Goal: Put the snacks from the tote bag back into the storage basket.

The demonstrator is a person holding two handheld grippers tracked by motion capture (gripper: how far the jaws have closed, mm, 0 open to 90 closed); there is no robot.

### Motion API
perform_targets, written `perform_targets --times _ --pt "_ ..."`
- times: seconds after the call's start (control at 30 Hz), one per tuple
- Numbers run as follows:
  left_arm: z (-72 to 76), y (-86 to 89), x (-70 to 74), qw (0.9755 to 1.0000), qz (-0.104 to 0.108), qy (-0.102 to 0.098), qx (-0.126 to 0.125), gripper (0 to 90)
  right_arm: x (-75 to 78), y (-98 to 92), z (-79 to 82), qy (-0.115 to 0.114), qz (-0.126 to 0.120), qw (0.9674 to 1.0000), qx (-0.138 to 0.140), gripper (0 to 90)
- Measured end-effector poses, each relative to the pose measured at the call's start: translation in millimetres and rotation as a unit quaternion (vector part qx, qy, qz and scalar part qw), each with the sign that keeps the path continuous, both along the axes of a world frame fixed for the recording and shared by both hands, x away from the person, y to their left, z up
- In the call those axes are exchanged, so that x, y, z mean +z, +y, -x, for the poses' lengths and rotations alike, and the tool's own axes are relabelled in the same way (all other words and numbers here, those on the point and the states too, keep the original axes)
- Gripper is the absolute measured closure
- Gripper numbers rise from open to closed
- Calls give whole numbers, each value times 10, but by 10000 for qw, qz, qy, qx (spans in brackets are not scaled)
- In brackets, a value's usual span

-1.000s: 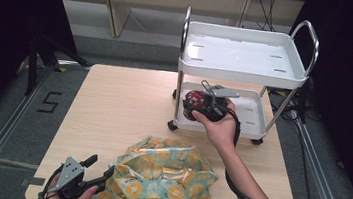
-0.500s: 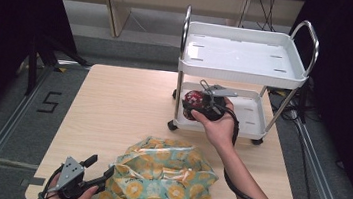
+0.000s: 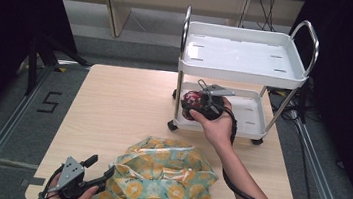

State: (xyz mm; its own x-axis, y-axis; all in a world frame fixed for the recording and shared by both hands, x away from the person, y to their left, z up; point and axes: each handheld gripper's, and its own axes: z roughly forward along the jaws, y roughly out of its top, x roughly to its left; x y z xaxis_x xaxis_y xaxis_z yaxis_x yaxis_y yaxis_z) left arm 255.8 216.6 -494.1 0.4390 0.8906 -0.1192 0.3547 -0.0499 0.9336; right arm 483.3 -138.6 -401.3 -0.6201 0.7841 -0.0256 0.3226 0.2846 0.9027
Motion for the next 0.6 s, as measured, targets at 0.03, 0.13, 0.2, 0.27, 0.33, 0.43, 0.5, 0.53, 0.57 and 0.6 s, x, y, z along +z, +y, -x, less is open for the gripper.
perform_targets --times 0.03,0.13,0.2,0.27,0.33,0.43,0.5,0.53,0.57,0.6 --pt "0 1 0 10000 -6 3 1 282 -4 4 -5 32 -23 10000 19 265" --pt "0 0 0 10000 7 -6 0 282 -5 2 -1 63 -5 10000 -64 265" --pt "-2 3 1 10000 -5 -7 -5 283 -13 -4 -14 56 11 10000 -72 265" --pt "-2 4 1 10000 -10 5 -10 282 -20 -2 -31 66 18 10000 -23 265" --pt "0 1 0 10000 0 5 -1 282 -29 -5 -44 60 8 10000 -33 265" --pt "-1 1 0 10000 -2 6 -6 282 -43 -2 -55 70 26 10000 -45 265" --pt "-1 1 -1 10000 -10 11 -5 283 -41 -4 -52 69 39 9999 -71 265" --pt "0 0 -1 10000 -5 12 -5 283 -42 -2 -55 63 46 9999 -70 265" --pt "0 0 -1 10000 -3 12 -5 283 -48 9 -68 91 32 9999 -47 265" --pt "0 0 -1 10000 -2 11 -4 282 -49 11 -71 84 31 10000 -44 265"
